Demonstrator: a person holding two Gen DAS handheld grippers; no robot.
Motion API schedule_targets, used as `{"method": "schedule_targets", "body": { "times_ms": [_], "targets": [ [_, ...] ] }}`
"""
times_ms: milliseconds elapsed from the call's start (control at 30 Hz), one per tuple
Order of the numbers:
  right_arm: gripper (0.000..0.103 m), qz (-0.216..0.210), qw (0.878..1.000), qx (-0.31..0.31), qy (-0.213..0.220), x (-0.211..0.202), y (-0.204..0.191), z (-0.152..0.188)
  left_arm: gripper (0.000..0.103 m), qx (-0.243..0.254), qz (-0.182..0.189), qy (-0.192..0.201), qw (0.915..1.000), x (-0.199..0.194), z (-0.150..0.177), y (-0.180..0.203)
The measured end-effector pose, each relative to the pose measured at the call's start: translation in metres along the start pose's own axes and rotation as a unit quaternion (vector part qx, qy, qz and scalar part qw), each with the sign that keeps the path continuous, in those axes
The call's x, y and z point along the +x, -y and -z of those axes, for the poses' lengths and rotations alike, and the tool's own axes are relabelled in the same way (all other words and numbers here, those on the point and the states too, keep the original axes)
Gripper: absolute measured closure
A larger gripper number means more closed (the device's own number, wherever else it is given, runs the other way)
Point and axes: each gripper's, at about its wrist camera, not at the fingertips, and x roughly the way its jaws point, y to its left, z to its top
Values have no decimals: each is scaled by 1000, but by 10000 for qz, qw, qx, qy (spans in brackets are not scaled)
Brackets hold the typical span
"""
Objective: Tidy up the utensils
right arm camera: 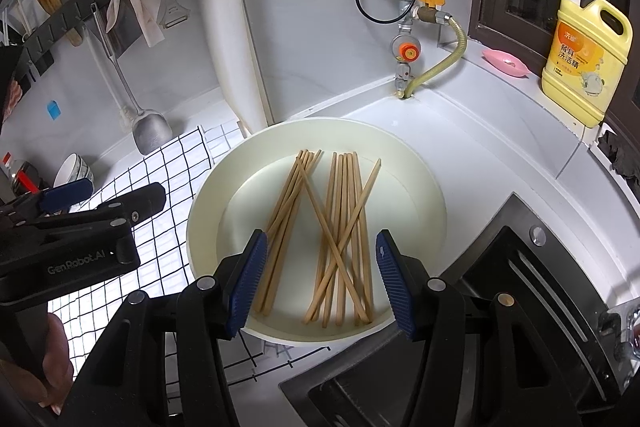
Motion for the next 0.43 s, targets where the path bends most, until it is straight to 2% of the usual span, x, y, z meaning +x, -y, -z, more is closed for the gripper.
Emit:
{"method": "schedule_targets", "body": {
  "times_ms": [267, 433],
  "targets": [
    [47, 10, 10000, 10, -8, 0, 0, 1, 6, -42, -21, -173, 9998, 3, -1, -1],
    [46, 4, 10000, -10, 11, 0, -1, 0, 6, 10, -46, -117, 9999, 1, 0, 0]
  ]
}}
